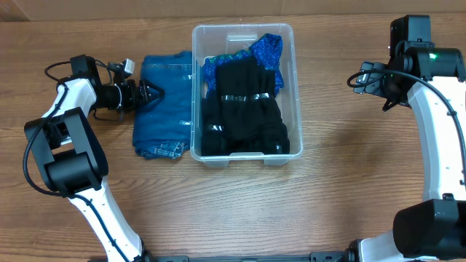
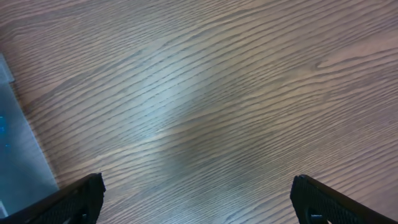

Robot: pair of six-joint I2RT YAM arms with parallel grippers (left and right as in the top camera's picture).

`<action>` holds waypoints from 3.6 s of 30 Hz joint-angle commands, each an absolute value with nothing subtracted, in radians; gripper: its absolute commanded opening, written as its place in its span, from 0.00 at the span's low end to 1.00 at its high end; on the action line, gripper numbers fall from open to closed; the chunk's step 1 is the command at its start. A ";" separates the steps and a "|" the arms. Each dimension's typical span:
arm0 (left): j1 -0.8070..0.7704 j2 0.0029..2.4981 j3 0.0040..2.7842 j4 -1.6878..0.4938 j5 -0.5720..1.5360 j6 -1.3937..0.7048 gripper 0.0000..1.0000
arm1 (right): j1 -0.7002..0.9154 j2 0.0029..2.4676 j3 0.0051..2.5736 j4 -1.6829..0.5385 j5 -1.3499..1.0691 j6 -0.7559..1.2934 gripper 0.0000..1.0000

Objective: Pack container
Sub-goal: 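Grasp the edge of the folded blue jeans with the left gripper, then lift the blue jeans with the left gripper over into the bin, then release the jeans and press them down into the bin with left gripper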

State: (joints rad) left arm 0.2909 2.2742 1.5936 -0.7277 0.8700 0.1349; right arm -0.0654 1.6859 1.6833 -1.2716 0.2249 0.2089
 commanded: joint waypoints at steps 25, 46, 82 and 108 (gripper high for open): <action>0.275 2.358 1.721 -1.048 0.812 0.113 0.04 | -0.068 1.656 1.708 -1.266 0.235 0.212 1.00; 0.248 2.075 2.143 -1.411 1.121 0.123 0.04 | -0.068 1.656 1.708 -1.266 0.235 0.212 1.00; -0.418 1.830 1.795 -0.411 0.561 -0.966 0.04 | -0.068 1.656 1.708 -1.266 0.235 0.212 1.00; -0.386 1.840 1.558 -0.430 0.361 -0.612 0.08 | -0.068 1.656 1.708 -1.266 0.235 0.212 1.00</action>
